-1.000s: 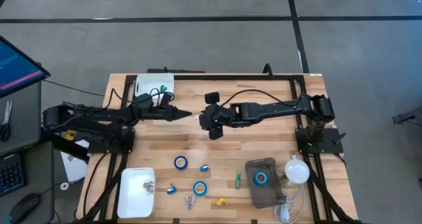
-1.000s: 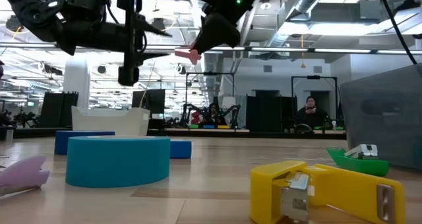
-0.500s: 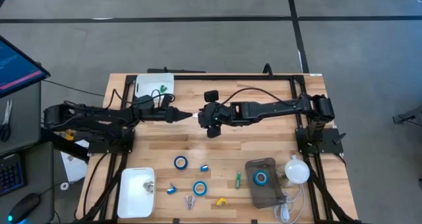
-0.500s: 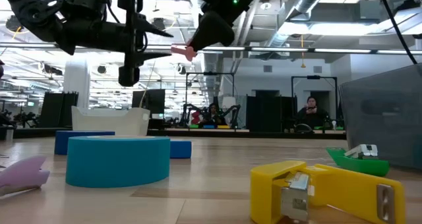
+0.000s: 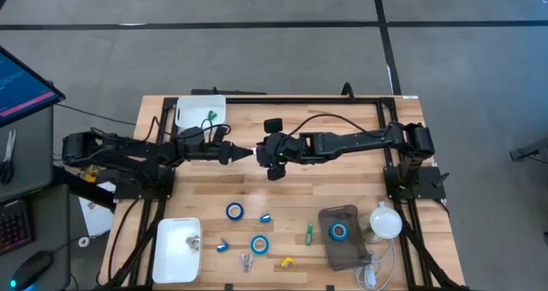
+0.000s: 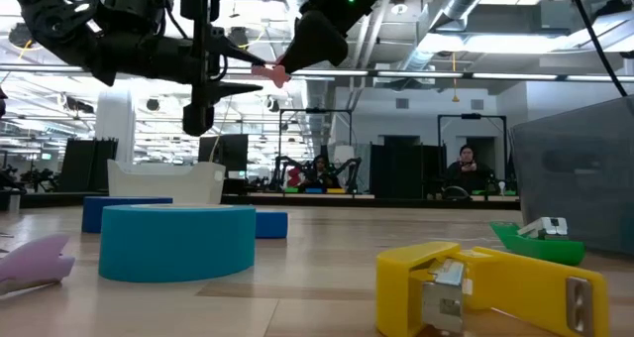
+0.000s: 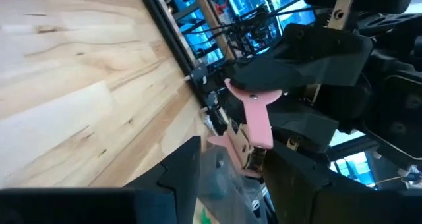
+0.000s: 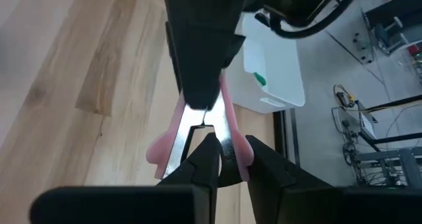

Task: Pick and place Stapler, Stapler remover, tape
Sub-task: Put the pink staple remover into the bottom white bin

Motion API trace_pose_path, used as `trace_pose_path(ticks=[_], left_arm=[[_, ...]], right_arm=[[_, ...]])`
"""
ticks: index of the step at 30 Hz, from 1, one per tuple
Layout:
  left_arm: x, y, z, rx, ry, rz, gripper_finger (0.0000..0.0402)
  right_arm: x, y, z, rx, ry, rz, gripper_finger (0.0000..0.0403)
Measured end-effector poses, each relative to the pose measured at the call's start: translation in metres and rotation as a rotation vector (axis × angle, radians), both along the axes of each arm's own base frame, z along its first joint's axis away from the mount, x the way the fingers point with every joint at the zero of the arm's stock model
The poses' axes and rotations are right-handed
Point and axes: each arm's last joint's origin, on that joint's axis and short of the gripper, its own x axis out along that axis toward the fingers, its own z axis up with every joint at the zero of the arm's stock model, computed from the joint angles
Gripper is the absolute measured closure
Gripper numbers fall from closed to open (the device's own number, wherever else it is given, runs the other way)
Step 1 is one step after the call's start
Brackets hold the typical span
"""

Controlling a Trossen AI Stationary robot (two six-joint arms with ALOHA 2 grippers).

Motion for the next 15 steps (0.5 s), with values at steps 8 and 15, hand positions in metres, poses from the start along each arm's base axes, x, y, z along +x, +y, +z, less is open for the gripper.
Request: trace_pose_path(ticks=[8,15], left_arm=[[0.005,0.002,0.008,0.091,-0.026,0.011,0.028],[0.007,-0.001,0.01,0.096,-0.036,-0.003,0.0315]], right_arm=[[0.0,0.001,-0.001,0.02,0.006,0.01,0.0357],[0.0,0.0,-0.001,0.019,0.005,0.007,0.0357]])
